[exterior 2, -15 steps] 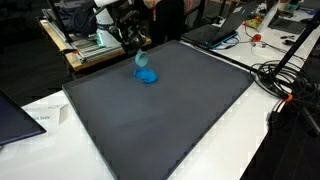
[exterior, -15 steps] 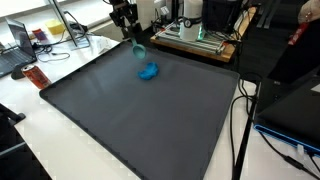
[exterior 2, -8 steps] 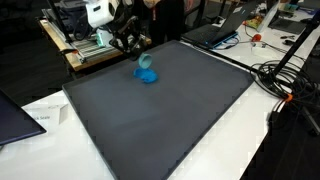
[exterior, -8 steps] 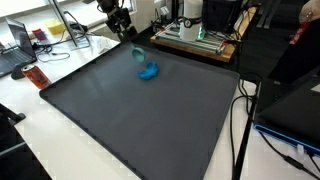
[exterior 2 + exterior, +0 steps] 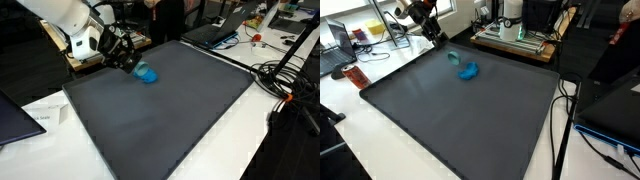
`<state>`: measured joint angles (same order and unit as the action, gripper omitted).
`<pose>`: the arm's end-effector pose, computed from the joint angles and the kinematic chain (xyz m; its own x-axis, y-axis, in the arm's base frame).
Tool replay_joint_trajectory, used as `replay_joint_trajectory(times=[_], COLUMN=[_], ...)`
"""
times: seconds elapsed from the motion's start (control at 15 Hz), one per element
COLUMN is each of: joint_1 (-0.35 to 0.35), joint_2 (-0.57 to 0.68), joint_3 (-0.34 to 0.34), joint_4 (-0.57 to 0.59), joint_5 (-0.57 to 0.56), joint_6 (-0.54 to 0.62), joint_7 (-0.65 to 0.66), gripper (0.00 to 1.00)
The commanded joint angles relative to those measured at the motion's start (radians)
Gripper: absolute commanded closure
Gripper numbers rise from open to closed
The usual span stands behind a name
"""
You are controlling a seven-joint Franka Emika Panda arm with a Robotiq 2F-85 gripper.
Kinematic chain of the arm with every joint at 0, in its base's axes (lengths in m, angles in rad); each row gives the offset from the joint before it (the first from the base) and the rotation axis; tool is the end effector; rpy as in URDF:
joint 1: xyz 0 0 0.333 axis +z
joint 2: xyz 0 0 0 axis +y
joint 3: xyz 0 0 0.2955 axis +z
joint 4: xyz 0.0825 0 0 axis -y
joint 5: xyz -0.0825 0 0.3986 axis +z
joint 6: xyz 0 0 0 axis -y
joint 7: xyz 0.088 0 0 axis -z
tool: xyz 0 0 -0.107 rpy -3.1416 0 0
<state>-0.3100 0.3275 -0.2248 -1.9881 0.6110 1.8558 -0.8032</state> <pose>0.5078 -0.2478 0.2535 0.9979 -0.0279 -0.0580 -0.0567 -0.8086 -0.5857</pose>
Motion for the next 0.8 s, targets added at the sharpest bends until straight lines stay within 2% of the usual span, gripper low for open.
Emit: replay_joint_trajectory(times=[0.0, 0.4, 0.73], joint_1=[-0.069, -0.117, -0.157], joint_2=[0.098, 0.204, 0.269], joint_3=[0.032, 0.084, 0.096], joint_4=[0.119, 0.190, 0.255], joint_5=[0.040, 0.032, 0.029], joint_6=[-0.099, -0.137, -0.204], joint_7=[-0.018, -0.143, -0.194], gripper=[0.78, 0.78, 0.78])
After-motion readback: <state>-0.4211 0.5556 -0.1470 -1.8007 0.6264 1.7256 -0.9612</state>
